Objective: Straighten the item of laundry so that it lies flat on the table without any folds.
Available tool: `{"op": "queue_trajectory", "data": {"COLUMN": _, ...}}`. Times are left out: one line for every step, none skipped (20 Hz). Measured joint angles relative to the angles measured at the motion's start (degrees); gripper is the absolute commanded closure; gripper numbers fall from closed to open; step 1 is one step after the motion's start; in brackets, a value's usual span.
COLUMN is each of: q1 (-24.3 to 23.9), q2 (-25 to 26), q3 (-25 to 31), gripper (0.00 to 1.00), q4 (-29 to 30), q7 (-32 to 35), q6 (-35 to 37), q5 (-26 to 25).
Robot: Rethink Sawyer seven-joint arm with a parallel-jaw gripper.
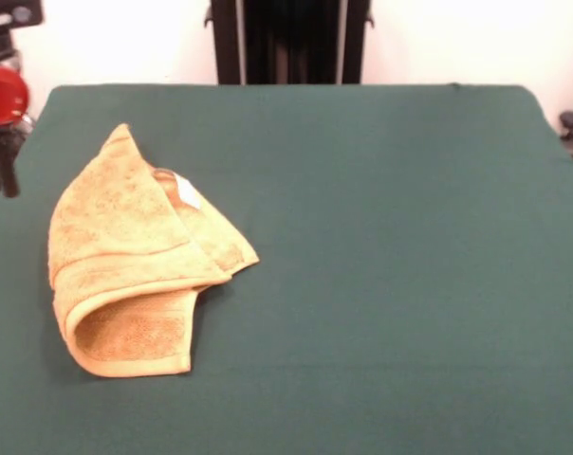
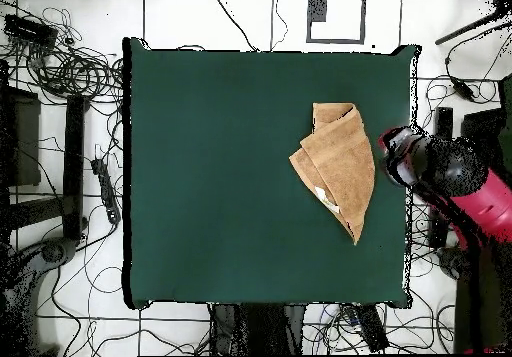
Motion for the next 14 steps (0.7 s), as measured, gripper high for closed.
{"op": "queue_trajectory", "data": {"q1": -0.2, "q2": 0.6, "q3": 0.0, "gripper": 0.00, "q4": -1.9, "q7": 0.0, "q6": 0.9, "q5": -0.2}}
{"op": "queue_trajectory", "data": {"q1": -0.4, "q2": 0.8, "q3": 0.1, "gripper": 0.00, "q4": -2.8, "q7": 0.0, "q6": 1.3, "q5": -0.5}}
{"op": "queue_trajectory", "data": {"q1": -0.7, "q2": 1.1, "q3": 0.2, "gripper": 0.00, "q4": -3.9, "q7": 0.0, "q6": 1.9, "q5": -0.9}}
{"op": "queue_trajectory", "data": {"q1": -1.3, "q2": 1.7, "q3": 0.4, "gripper": 0.00, "q4": -5.7, "q7": -0.1, "q6": 3.0, "q5": -1.8}}
{"op": "queue_trajectory", "data": {"q1": -2.0, "q2": 2.1, "q3": 0.7, "gripper": 0.00, "q4": -6.9, "q7": -0.3, "q6": 4.1, "q5": -2.6}}
{"op": "queue_trajectory", "data": {"q1": -2.9, "q2": 2.2, "q3": 1.0, "gripper": 0.00, "q4": -7.6, "q7": -0.4, "q6": 4.9, "q5": -3.4}}
{"op": "queue_trajectory", "data": {"q1": -3.7, "q2": 2.4, "q3": 1.3, "gripper": 0.00, "q4": -8.2, "q7": -0.6, "q6": 5.8, "q5": -4.2}}
{"op": "queue_trajectory", "data": {"q1": -4.7, "q2": 2.4, "q3": 1.6, "gripper": 0.00, "q4": -8.6, "q7": -0.8, "q6": 6.6, "q5": -4.9}}
{"op": "queue_trajectory", "data": {"q1": -5.1, "q2": 2.3, "q3": 1.8, "gripper": 0.00, "q4": -8.6, "q7": -0.9, "q6": 6.8, "q5": -5.2}}
{"op": "queue_trajectory", "data": {"q1": -6.2, "q2": 2.2, "q3": 2.2, "gripper": 0.00, "q4": -8.7, "q7": -1.2, "q6": 7.4, "q5": -6.0}}
{"op": "queue_trajectory", "data": {"q1": -7.4, "q2": 2.0, "q3": 2.6, "gripper": 0.00, "q4": -8.6, "q7": -1.5, "q6": 7.8, "q5": -6.8}}
{"op": "queue_trajectory", "data": {"q1": -8.3, "q2": 1.9, "q3": 2.9, "gripper": 0.00, "q4": -8.6, "q7": -1.6, "q6": 8.0, "q5": -7.5}}
{"op": "queue_trajectory", "data": {"q1": -10.0, "q2": 1.6, "q3": 3.4, "gripper": 0.00, "q4": -8.6, "q7": -2.0, "q6": 8.0, "q5": -8.7}}
{"op": "queue_trajectory", "data": {"q1": -11.5, "q2": 1.5, "q3": 3.8, "gripper": 0.00, "q4": -8.5, "q7": -2.3, "q6": 8.0, "q5": -9.7}}
